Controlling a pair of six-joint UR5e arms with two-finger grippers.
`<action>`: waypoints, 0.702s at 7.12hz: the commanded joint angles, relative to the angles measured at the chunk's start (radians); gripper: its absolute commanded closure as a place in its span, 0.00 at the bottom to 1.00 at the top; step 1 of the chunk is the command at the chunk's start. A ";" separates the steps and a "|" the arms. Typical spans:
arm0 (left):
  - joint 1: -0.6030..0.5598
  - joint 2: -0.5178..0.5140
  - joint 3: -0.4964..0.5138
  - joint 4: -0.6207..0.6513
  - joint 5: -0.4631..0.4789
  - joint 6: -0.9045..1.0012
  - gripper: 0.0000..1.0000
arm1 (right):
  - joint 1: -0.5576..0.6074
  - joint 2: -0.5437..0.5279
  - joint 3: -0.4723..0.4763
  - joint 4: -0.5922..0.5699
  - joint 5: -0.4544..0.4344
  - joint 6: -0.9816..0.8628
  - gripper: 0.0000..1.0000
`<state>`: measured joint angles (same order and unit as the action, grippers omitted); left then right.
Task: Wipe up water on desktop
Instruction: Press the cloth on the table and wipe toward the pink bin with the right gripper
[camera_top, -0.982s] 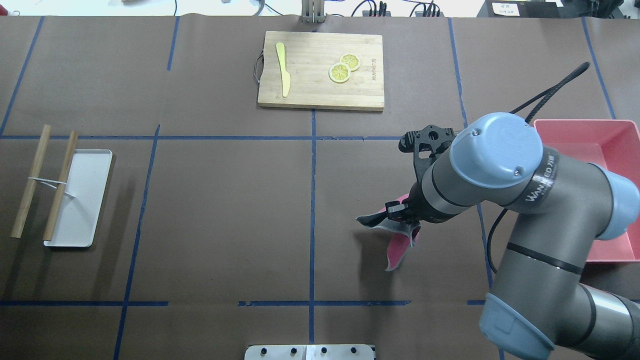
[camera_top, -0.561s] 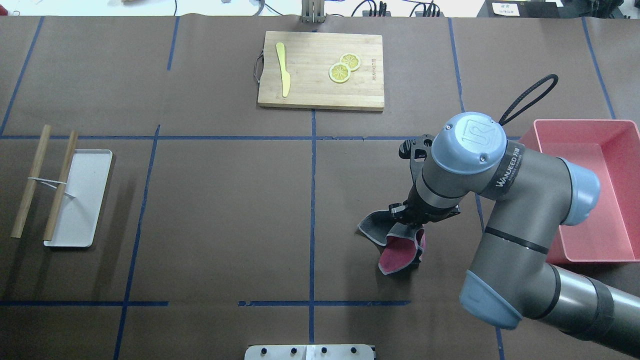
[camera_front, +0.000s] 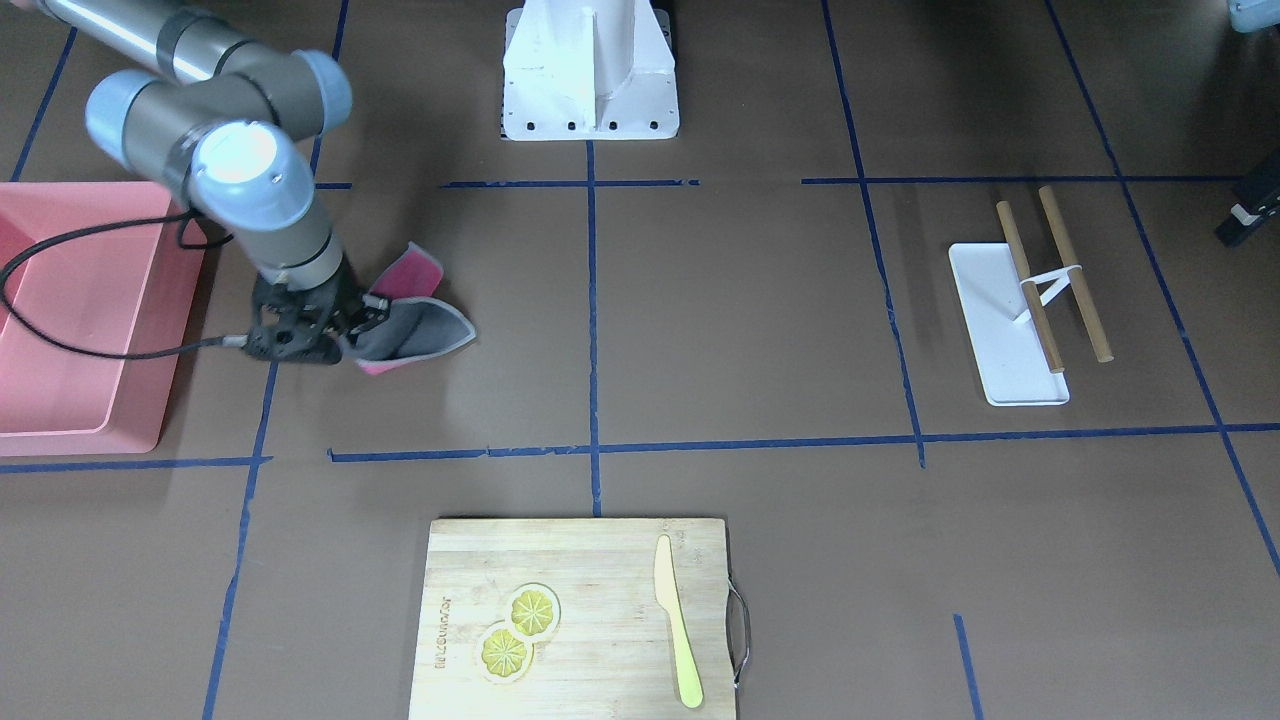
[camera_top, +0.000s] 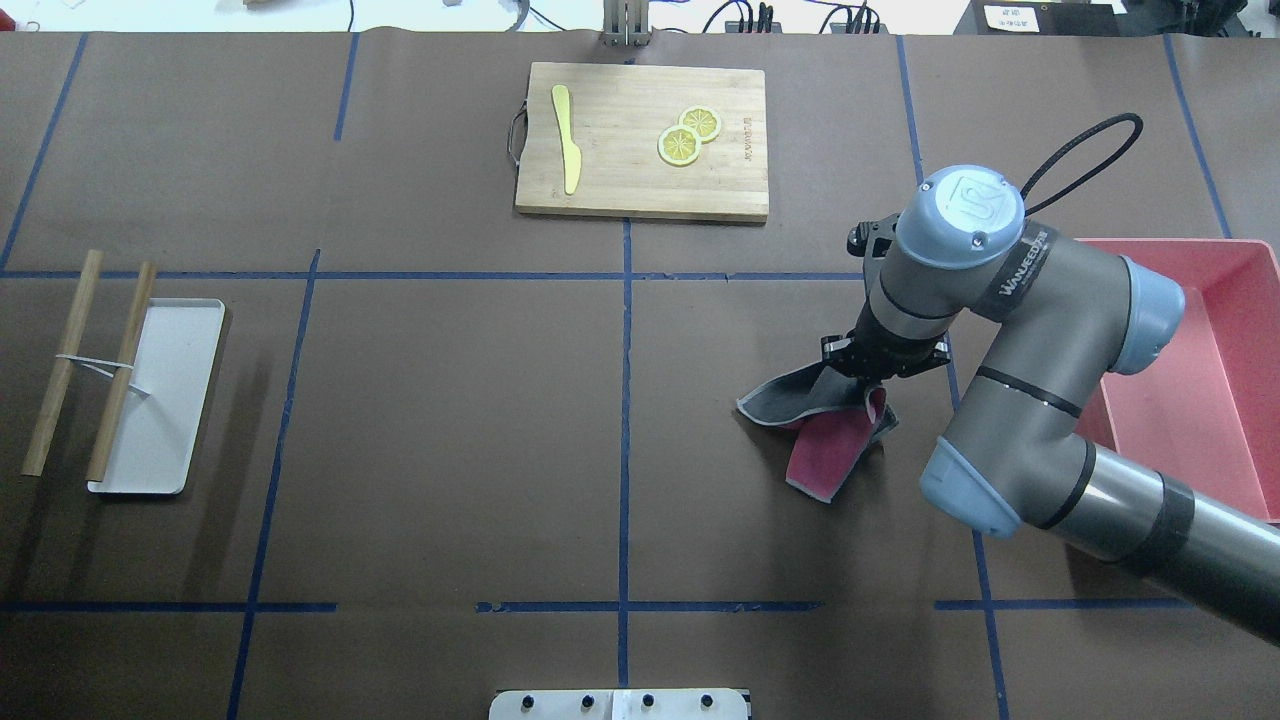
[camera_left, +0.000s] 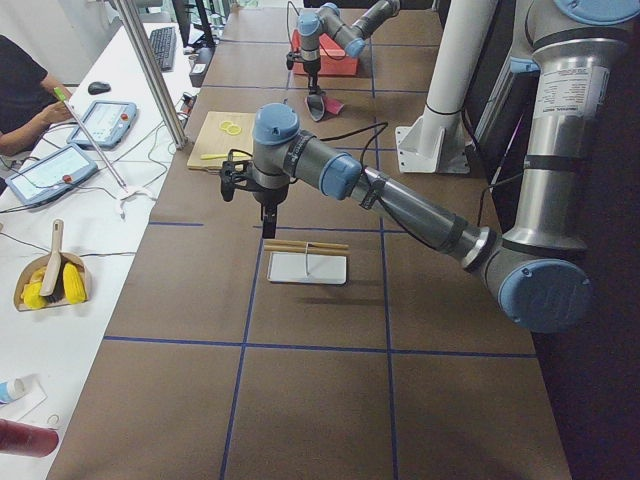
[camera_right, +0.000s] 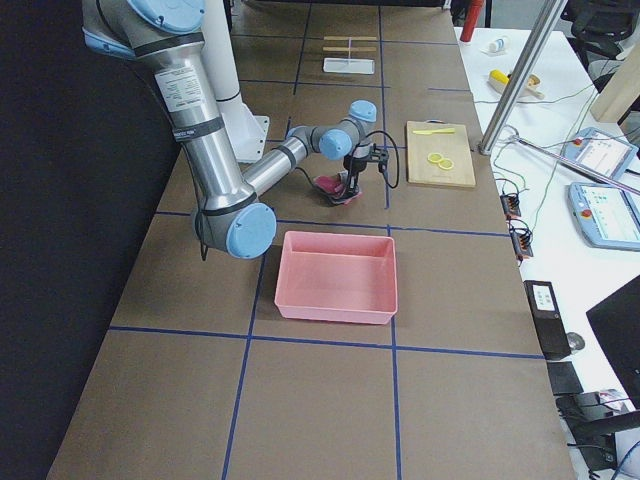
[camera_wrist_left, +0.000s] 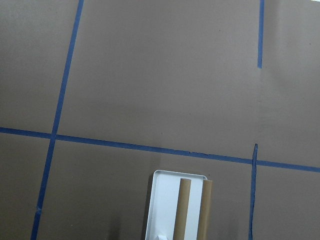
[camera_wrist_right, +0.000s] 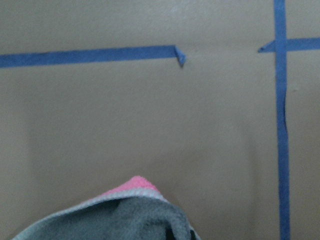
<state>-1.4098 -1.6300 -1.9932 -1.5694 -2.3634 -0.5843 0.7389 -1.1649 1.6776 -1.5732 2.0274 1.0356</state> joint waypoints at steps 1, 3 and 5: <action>0.000 -0.001 0.001 0.000 0.000 0.000 0.00 | 0.095 0.001 -0.071 0.032 0.014 -0.067 1.00; 0.002 0.001 0.011 -0.001 0.003 0.000 0.00 | 0.088 0.014 -0.084 0.033 0.028 -0.065 1.00; 0.002 0.001 0.016 -0.008 0.007 0.001 0.00 | 0.030 0.031 -0.073 0.035 0.045 -0.060 1.00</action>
<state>-1.4082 -1.6285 -1.9808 -1.5743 -2.3587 -0.5834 0.7968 -1.1427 1.5981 -1.5400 2.0599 0.9734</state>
